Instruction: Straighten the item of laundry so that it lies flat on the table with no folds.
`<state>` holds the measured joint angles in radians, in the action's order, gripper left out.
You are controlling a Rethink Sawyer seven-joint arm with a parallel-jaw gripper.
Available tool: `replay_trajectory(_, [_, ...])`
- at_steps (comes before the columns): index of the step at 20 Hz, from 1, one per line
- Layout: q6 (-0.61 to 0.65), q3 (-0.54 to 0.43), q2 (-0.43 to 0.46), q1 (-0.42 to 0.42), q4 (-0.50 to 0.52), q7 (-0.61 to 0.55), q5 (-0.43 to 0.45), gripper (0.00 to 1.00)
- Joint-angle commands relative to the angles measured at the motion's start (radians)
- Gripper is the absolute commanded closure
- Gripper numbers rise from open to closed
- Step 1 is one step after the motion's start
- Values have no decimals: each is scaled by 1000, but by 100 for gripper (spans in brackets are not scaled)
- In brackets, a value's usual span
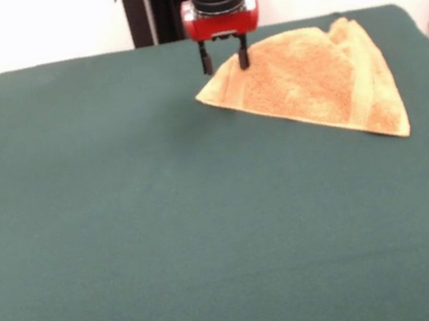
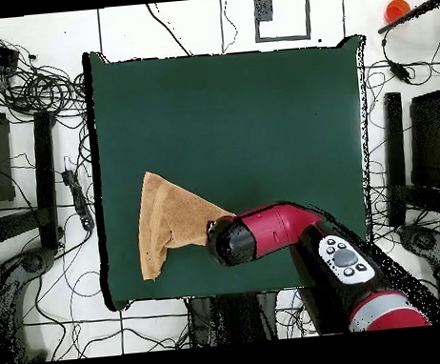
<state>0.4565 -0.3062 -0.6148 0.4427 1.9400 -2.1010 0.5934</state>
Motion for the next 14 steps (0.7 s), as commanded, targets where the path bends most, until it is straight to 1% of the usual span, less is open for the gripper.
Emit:
replay_trajectory(1, [41, -67, 25, -56, 49, -32, -57, 0])
replay_trajectory(11, [47, -72, 25, -62, 49, -12, -56, 0])
replay_trajectory(14, [47, -66, 21, -69, 51, -22, -60, 0])
